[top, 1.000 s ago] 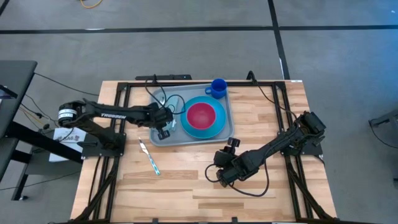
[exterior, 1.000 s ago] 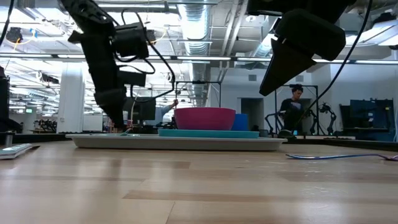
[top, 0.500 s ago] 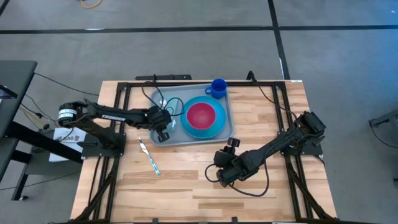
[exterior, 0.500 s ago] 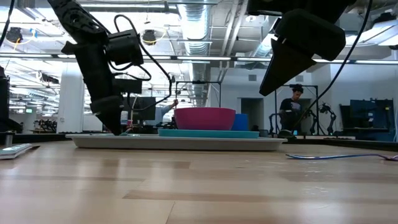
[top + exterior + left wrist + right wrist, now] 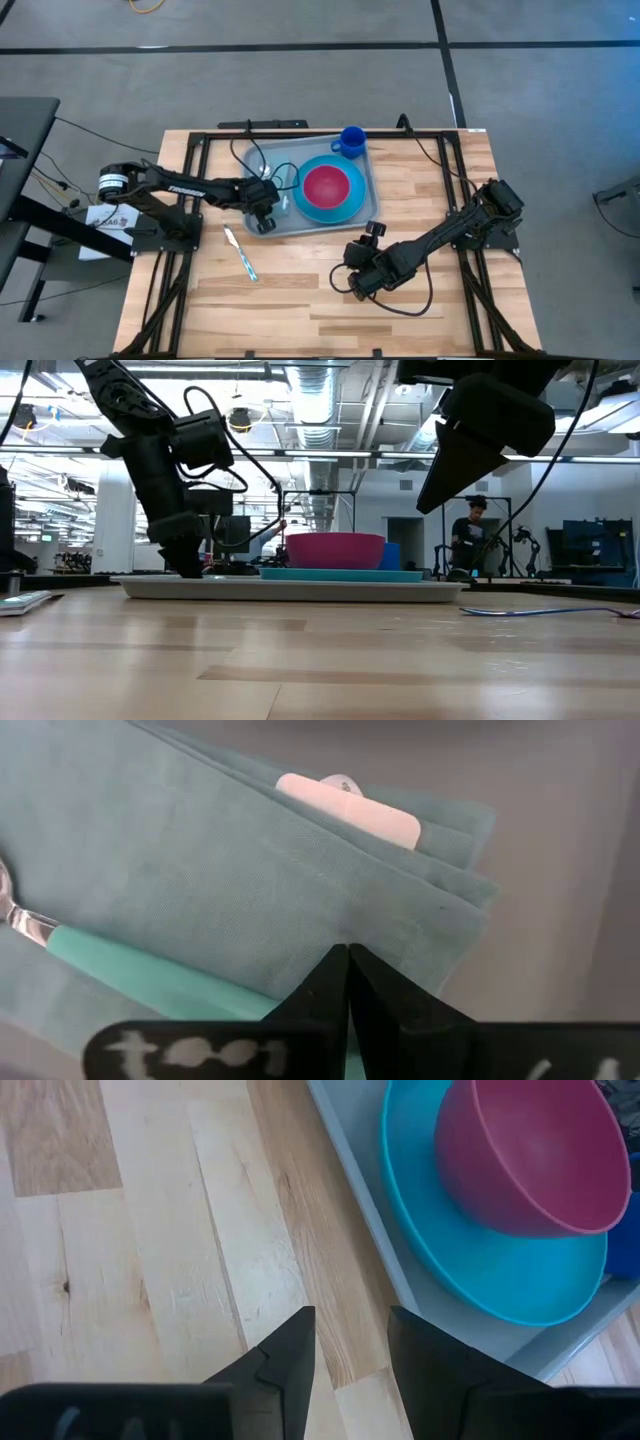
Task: Set up tray
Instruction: Adjust the blue napkin, then put the iridescent fork on the blue napkin
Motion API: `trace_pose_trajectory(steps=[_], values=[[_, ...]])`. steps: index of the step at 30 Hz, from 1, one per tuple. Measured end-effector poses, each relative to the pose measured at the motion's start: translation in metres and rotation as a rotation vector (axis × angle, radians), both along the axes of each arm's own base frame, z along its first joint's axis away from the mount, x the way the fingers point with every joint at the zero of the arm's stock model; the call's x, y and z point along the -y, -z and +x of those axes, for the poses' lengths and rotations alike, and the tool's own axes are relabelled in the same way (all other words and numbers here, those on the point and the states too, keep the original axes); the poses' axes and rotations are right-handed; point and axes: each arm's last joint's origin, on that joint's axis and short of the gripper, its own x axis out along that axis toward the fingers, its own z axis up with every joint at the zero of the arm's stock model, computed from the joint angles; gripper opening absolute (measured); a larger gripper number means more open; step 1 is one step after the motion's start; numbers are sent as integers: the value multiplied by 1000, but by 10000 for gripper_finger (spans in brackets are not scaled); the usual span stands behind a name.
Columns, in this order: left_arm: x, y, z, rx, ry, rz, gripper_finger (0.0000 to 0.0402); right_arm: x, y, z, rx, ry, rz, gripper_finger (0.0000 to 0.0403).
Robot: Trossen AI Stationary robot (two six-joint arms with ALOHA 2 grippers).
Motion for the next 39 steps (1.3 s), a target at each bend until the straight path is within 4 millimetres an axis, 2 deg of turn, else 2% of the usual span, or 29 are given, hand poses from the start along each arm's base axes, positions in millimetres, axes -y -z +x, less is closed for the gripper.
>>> trace_pose_trajectory(steps=[12, 18, 24, 28, 34, 39], values=[[16, -1, 6, 43, 35, -20, 0, 0, 0, 0, 0, 0, 0, 120], [16, -4, 9, 67, 33, -20, 0, 0, 0, 0, 0, 0, 0, 120], [13, -24, 18, 31, 20, 22, 0, 0, 0, 0, -2, 0, -1, 121], [17, -45, 35, 117, 37, 11, 0, 0, 0, -1, -11, -1, -3, 121], [32, -73, 56, 269, 175, -59, 0, -3, 1, -5, -32, 3, 31, 120], [53, -84, 71, 446, 410, -87, 2, -3, 3, -22, -95, 121, 9, 120]])
